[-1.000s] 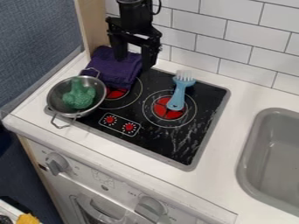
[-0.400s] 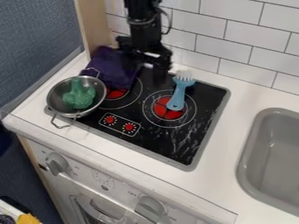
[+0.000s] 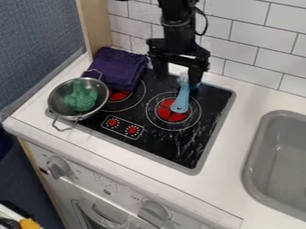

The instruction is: Move the fork on the purple napkin

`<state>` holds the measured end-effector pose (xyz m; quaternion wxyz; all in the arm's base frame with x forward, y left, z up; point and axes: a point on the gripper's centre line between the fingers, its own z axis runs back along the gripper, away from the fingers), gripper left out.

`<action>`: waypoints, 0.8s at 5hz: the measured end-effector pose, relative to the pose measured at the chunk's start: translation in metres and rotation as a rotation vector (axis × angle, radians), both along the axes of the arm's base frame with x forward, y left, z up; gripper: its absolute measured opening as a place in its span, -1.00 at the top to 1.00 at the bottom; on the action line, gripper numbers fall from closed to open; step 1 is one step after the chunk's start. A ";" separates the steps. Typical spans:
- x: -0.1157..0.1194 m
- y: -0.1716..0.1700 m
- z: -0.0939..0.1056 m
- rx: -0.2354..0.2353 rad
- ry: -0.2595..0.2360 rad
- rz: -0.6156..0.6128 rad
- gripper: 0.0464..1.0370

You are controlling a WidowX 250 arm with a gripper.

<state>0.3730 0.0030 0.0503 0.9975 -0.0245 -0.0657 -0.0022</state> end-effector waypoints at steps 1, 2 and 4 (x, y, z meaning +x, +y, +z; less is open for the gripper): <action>0.010 -0.003 -0.017 -0.015 0.038 0.028 -0.93; 0.014 0.002 -0.028 0.015 0.081 0.041 -0.93; 0.013 -0.009 -0.042 0.078 0.143 -0.003 -0.77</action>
